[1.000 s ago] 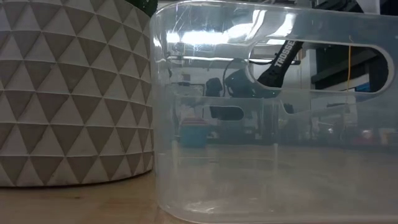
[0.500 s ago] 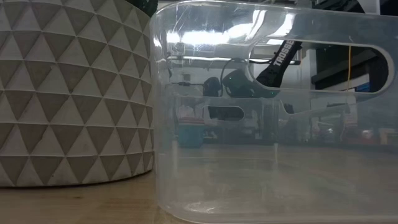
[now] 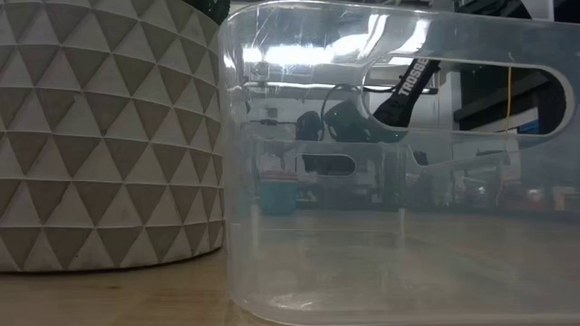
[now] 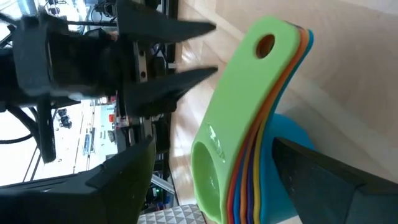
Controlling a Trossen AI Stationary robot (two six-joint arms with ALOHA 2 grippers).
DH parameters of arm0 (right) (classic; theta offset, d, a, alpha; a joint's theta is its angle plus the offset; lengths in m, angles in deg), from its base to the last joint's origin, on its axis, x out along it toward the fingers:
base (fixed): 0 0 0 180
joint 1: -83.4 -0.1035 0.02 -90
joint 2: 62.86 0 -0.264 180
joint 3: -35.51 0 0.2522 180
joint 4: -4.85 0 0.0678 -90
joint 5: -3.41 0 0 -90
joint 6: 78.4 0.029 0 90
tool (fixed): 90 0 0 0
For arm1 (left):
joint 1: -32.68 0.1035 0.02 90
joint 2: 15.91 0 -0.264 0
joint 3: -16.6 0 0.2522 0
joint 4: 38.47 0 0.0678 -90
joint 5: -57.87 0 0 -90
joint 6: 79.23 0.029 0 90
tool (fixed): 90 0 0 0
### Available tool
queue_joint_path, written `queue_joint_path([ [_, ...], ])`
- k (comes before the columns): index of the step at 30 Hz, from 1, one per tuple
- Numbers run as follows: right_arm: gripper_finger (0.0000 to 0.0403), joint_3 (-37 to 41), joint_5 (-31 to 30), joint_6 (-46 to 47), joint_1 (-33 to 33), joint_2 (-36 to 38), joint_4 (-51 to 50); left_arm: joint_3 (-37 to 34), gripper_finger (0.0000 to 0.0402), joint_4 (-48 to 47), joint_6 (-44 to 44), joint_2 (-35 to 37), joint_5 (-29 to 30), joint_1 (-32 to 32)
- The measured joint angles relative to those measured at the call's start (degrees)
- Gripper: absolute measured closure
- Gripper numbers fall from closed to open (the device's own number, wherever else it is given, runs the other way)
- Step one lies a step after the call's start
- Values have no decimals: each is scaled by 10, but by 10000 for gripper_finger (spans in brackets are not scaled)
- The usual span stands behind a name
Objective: Nest measuring cups in basket
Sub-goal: Put the nested measuring cups into the transparent bin
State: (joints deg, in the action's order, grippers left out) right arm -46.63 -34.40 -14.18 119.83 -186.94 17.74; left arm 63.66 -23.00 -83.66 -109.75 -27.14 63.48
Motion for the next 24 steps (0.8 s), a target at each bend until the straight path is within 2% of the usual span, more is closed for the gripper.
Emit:
queue_joint_path([
  [10, 76, 0, 0, 0, 0, 0, 0, 0, 266, -83, -87, 0, -15, 5],
  [24, 76, 0, 0, 0, 0, 0, 0, 0, 266, -103, -127, 0, -33, -56],
])
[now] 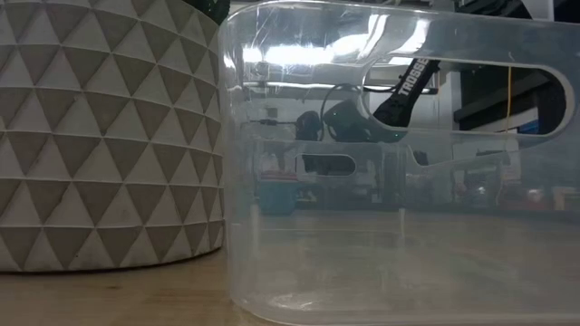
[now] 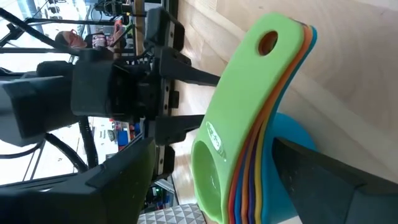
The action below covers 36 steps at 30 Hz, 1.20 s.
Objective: Nest measuring cups in basket
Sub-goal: Put the nested measuring cups into the transparent bin
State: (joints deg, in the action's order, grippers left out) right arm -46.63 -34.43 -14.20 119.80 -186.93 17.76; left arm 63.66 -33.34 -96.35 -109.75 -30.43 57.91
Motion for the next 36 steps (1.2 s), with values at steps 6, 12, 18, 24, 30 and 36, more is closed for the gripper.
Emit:
queue_joint_path([
  [6, 76, 0, 0, 0, 0, 0, 0, 0, 266, 11, -27, 0, 3, -22],
  [12, 76, 0, -2, 0, 0, 0, 0, 0, 266, 43, -35, 0, 5, -24],
  [18, 76, 0, -2, 0, 0, 1, 0, 0, 266, 81, -35, 0, 6, -23],
  [24, 76, 0, 3, -2, 0, 1, 0, 0, 266, 60, -33, 0, 9, -22],
  [30, 76, 0, 31, -2, 7, 1, 1, 0, 266, 32, -33, 0, 9, -20],
  [36, 76, 0, 36, -2, 20, 1, 2, 0, 266, 32, -33, 0, 8, -20],
])
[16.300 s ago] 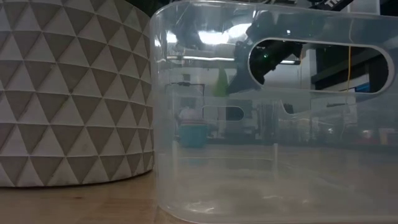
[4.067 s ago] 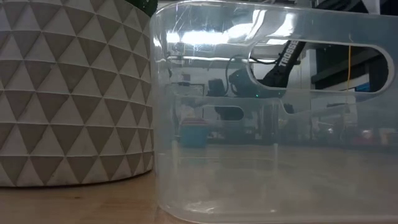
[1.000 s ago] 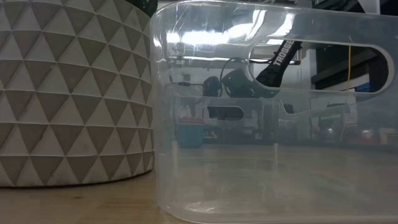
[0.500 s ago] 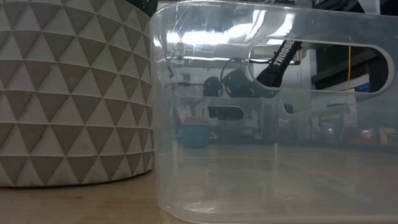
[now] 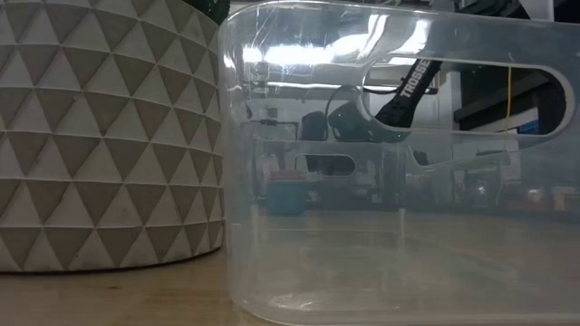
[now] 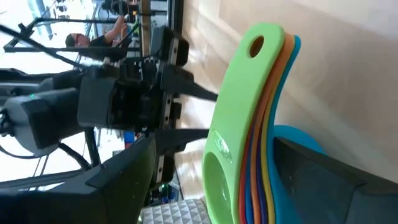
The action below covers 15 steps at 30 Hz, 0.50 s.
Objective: Nest measuring cups in basket
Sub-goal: Put the nested measuring cups into the transparent bin
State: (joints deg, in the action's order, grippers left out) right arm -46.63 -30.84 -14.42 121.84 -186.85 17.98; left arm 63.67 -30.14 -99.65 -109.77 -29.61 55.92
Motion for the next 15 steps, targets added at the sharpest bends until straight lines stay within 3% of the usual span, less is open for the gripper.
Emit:
queue_joint_path([
  [6, 76, 0, 20, 0, -1, 0, -1, 0, 266, 5, 0, 0, 14, 0],
  [15, 76, 0, -10, -13, 2, 1, -19, 0, 266, 7, 0, 0, 42, 0],
])
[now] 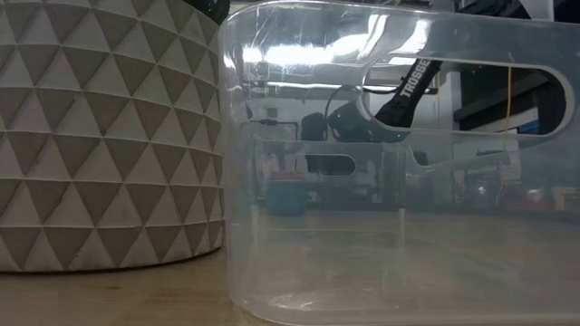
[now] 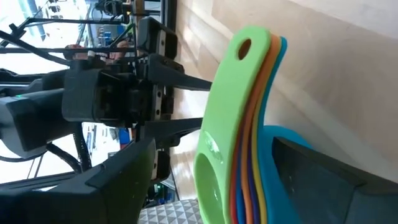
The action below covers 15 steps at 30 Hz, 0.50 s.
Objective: Nest measuring cups in basket
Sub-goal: Put the nested measuring cups into the transparent bin
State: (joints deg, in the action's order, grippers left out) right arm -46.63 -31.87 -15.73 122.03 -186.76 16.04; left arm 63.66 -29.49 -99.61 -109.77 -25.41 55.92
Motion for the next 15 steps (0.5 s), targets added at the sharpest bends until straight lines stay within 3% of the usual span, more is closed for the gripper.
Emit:
queue_joint_path([
  [9, 76, 0, 8, 0, 2, 7, -23, 0, 266, 0, -1, 0, 0, 0],
  [15, 76, 0, 0, -60, 6, 52, -128, 0, 266, 0, -1, 0, 0, 0],
])
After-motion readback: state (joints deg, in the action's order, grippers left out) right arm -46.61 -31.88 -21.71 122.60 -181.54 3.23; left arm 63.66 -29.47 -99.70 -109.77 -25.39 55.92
